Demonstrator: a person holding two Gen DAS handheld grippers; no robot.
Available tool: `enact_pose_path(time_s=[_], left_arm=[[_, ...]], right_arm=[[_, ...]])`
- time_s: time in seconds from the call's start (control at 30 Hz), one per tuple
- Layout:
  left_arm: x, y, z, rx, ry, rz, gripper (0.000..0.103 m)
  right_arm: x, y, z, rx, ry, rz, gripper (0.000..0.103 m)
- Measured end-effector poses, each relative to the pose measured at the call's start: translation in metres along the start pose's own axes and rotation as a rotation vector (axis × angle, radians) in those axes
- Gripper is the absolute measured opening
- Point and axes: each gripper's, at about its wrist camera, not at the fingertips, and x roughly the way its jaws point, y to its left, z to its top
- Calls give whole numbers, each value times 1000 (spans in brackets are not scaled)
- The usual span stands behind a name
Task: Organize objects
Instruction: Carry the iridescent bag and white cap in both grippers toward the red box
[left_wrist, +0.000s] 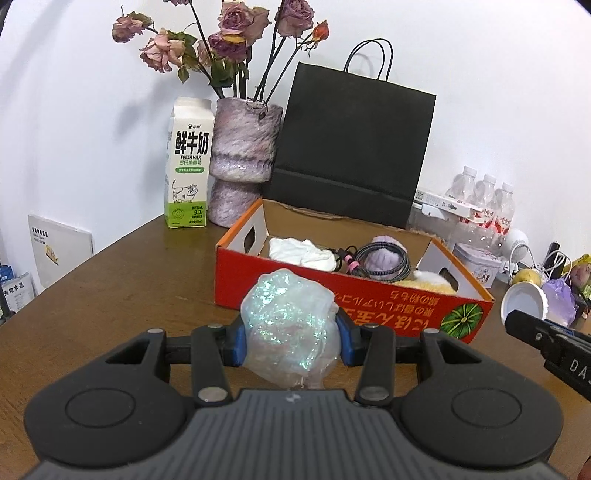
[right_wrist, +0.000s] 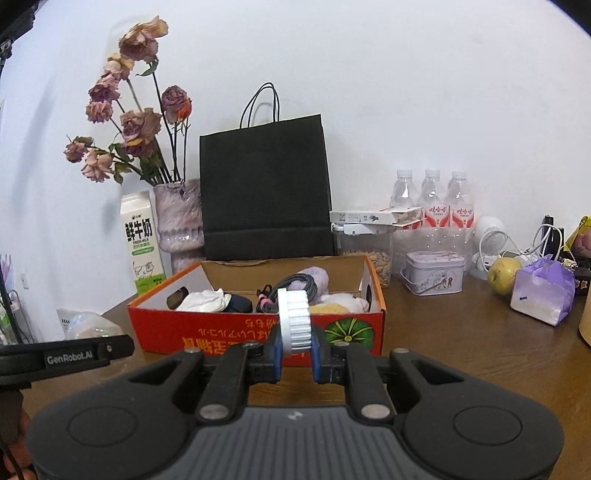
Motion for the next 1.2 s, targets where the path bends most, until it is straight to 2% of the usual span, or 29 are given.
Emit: enact_pose_path(time_s=[0.57,1.2], left_arm=[[25,-25,24,-8,-71,-19,46],[65,-24,49,-6,-104,-41,46]], right_arm=[[37,2,12,-58,-42,2,14],[89,-1,24,-86,-42,-30,14]])
